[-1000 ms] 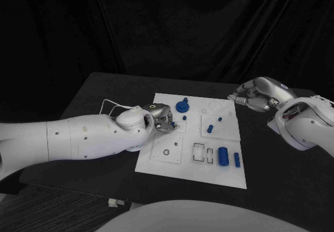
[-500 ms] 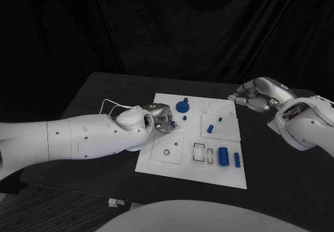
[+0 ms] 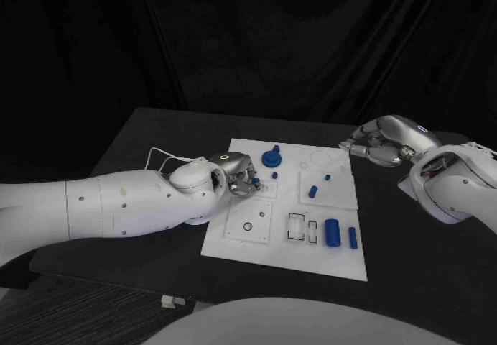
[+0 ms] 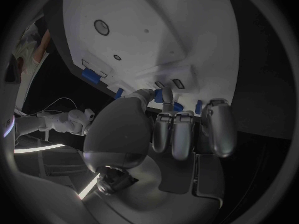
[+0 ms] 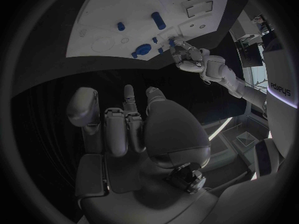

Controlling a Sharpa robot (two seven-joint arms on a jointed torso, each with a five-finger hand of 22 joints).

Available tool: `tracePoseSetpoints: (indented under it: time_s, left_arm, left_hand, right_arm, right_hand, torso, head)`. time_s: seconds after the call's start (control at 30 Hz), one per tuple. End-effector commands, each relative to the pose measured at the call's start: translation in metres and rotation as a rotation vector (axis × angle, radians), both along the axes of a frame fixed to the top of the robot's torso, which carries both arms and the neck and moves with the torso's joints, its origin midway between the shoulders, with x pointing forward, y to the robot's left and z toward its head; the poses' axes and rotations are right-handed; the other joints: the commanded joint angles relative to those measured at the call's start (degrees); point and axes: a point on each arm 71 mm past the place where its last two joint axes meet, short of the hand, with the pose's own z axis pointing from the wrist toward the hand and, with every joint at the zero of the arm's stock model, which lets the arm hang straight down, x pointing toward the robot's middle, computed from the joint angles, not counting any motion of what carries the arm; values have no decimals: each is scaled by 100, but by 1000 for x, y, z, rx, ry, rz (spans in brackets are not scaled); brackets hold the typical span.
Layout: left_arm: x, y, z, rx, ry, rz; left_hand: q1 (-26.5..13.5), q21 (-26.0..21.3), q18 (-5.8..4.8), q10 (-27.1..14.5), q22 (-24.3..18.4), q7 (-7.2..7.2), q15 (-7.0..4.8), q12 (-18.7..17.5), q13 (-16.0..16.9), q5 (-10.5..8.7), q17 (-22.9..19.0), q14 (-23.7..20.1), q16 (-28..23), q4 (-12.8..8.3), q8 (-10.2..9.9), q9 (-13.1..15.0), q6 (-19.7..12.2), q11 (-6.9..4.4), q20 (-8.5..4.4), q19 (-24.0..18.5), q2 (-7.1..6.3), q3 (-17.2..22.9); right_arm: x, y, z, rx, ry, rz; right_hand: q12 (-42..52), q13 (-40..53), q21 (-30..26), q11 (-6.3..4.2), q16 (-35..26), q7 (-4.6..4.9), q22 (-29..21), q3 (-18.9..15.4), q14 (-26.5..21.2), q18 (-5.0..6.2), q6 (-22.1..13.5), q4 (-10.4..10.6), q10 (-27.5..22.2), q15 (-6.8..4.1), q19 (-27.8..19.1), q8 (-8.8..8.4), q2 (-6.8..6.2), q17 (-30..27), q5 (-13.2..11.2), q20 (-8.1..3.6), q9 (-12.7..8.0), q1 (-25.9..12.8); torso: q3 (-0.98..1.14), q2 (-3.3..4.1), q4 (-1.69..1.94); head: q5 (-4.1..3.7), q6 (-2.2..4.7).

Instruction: Assemble the parts on the task board

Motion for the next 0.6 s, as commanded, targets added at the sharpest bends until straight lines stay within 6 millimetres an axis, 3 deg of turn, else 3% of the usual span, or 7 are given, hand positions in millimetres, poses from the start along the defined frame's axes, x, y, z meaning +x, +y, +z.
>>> tracePoseSetpoints:
  time_s: [0.03,0.17,0.6]
  left_arm:
    - [-1,-2,4,-46,-41,-24]
    - [-1,-2,5,-61,-56,-30]
    - [-2,4,13,-107,-100,-72]
  left_hand:
    - [-65,-48,-4,548,1136,-95,-87,-41,1350,242,1515,664,59,-55,220,286,76,-81,-41,-5,61,681]
    - [-125,-46,-6,546,1137,-106,-100,-46,1345,238,1515,664,59,-91,280,370,131,-99,-47,-5,-50,1119]
    - [-215,-9,-12,548,1147,-158,-138,-46,1347,193,1515,664,59,-280,423,528,358,-139,-80,2,-215,1905]
  right_arm:
    - [0,-1,-2,-6,13,-18]
    - [0,-2,-2,-6,13,-19]
    - [0,-1,-2,-8,18,-20]
  right_hand:
    - [95,1520,26,-22,-68,-23,813,-85,419,48,-16,26,587,-27,27,78,10,815,133,-23,92,96]
    - [95,1520,25,-22,-67,-23,813,-81,419,48,-15,26,587,-27,27,77,8,817,160,-23,92,106]
    - [95,1520,16,-24,-64,-27,812,-64,420,49,-9,17,587,-28,25,75,8,820,215,-24,93,150]
  torso:
    - [0,0,1]
    - [-1,-2,2]
    - [0,-3,-5]
  head:
    - [-3,-1]
    - [-11,-1]
    - [-24,-1]
